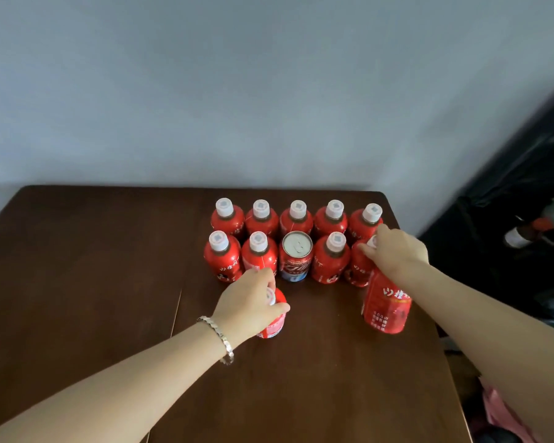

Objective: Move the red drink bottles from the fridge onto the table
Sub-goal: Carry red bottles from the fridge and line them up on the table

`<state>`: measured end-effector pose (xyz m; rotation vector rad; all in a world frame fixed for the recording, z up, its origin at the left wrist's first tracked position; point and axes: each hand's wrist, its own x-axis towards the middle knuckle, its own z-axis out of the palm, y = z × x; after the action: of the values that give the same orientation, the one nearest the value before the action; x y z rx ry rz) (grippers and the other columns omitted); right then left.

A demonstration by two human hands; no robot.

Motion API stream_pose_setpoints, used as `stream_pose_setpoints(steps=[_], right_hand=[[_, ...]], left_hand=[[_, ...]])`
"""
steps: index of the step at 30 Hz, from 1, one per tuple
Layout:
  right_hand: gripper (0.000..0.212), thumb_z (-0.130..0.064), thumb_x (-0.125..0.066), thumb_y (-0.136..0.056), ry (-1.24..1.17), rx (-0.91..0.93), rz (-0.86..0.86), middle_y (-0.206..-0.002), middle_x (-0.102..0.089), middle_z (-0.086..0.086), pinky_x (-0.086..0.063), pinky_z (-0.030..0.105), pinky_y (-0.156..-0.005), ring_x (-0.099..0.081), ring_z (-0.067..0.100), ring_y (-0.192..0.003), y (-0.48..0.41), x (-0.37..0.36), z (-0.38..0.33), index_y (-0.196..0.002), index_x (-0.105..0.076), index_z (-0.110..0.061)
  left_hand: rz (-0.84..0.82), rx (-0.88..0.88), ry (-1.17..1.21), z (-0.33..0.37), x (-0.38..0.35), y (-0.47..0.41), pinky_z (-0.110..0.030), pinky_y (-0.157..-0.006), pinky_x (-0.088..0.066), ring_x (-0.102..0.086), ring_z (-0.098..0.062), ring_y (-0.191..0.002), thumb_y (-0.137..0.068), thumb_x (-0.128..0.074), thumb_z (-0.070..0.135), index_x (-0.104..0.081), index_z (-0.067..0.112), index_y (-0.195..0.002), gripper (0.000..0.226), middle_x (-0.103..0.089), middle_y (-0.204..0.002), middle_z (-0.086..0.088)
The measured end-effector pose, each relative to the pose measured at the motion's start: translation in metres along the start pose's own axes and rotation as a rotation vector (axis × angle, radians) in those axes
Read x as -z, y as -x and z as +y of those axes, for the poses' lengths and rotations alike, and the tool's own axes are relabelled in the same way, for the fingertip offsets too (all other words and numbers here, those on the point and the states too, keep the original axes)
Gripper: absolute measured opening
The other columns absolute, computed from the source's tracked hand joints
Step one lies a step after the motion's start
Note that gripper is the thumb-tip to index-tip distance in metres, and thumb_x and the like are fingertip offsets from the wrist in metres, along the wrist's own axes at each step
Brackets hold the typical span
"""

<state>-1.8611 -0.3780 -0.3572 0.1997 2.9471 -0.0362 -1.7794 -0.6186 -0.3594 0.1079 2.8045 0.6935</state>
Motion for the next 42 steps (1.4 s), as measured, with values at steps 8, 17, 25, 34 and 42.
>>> stream_pose_setpoints(steps=[8,17,25,34,42], right_hand=[[0.064,-0.054,-0.053,-0.087,-0.02,0.033,0.116,-0.121,-0.048,0.011,-0.044,0.032,-0.061,-0.061,0.03,-0.098,0.032,-0.002,-0.002,-0.134,-0.034,-0.015],[0.041,-0.019,-0.088,-0.055,-0.172,0.478,0.295,-0.078,-0.061,0.011,-0.027,0.021,-0.033,-0.059,0.028,-0.043,0.088,-0.017,-0.096,-0.088,-0.067,-0.007],[0.033,-0.024,-0.058,-0.09,-0.38,0.317,0.136,-0.121,-0.048,0.013,-0.05,0.038,-0.074,-0.054,0.032,-0.106,0.086,-0.042,-0.171,-0.119,-0.053,-0.008],[0.08,-0.046,-0.067,-0.079,-0.743,-0.057,-0.259,-0.126,-0.048,0.008,-0.044,0.038,-0.092,-0.053,0.031,-0.115,0.112,-0.071,-0.154,-0.143,-0.02,-0.032],[0.071,-0.037,-0.068,-0.079,-0.53,-0.024,-0.205,-0.12,-0.054,0.006,-0.049,0.036,-0.083,-0.06,0.029,-0.105,0.104,-0.07,-0.152,-0.137,-0.029,-0.026]], left_hand=[[-0.002,0.048,0.011,-0.011,-0.007,0.002,-0.023,-0.068,-0.042,-0.056,-0.014,-0.084,-0.079,-0.068,0.038,-0.044,0.023,-0.081,0.029,-0.054,-0.093,0.002],[-0.01,0.09,0.024,-0.046,0.007,0.019,-0.026,-0.073,-0.047,-0.057,-0.018,-0.088,-0.078,-0.07,0.036,-0.049,0.021,-0.088,0.028,-0.051,-0.095,0.0],[0.059,0.022,0.049,-0.072,0.019,0.019,-0.024,-0.076,-0.046,-0.053,-0.018,-0.093,-0.078,-0.07,0.033,-0.051,0.017,-0.104,0.036,-0.043,-0.099,0.001],[-0.048,0.35,0.485,-0.105,-0.012,0.037,-0.024,-0.089,-0.047,-0.059,-0.017,-0.109,-0.069,-0.079,0.042,-0.044,0.018,-0.126,0.071,-0.06,-0.12,0.0],[0.051,0.317,0.592,-0.105,-0.007,0.014,-0.043,-0.092,-0.052,-0.059,-0.023,-0.112,-0.07,-0.081,0.023,-0.042,0.015,-0.131,0.073,-0.059,-0.124,-0.004]])
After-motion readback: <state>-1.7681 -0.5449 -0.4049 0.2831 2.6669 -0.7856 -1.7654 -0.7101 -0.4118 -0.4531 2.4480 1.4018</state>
